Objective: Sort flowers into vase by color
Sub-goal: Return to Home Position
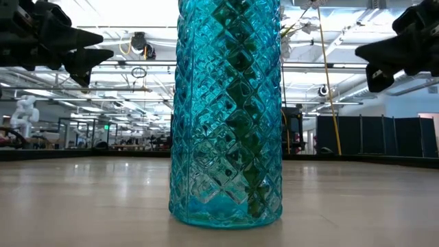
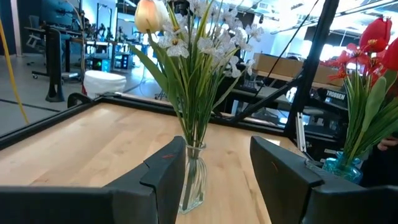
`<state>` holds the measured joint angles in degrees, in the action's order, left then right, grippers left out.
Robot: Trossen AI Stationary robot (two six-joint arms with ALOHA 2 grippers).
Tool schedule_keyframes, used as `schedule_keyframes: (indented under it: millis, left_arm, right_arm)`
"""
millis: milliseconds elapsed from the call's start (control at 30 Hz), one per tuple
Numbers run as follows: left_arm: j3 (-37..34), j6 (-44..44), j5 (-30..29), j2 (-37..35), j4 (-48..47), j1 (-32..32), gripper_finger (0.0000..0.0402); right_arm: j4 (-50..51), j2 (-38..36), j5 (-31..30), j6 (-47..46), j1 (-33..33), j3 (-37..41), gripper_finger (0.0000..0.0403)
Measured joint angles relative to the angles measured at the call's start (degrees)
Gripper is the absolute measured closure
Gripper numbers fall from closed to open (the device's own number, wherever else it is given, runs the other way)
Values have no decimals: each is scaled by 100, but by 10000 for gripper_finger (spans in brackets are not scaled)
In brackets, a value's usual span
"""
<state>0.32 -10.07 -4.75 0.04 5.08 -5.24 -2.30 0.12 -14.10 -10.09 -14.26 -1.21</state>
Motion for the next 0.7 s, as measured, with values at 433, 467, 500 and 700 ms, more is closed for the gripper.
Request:
schedule_keyframes:
  millis: [433, 467, 500, 700]
  left_arm:
    - [0, 0, 0, 23, -2, -1, 215]
    - [0, 0, 0, 23, -3, -1, 215]
    - [0, 0, 0, 23, -4, -1, 215]
    - [0, 0, 0, 25, -4, -1, 215]
  right_arm:
    - [58, -4, 580, -115, 489, -1, 403]
    - [47, -4, 661, -79, 550, -1, 403]
    - [49, -4, 725, -50, 596, -1, 403]
    - [98, 42, 666, 27, 650, -1, 403]
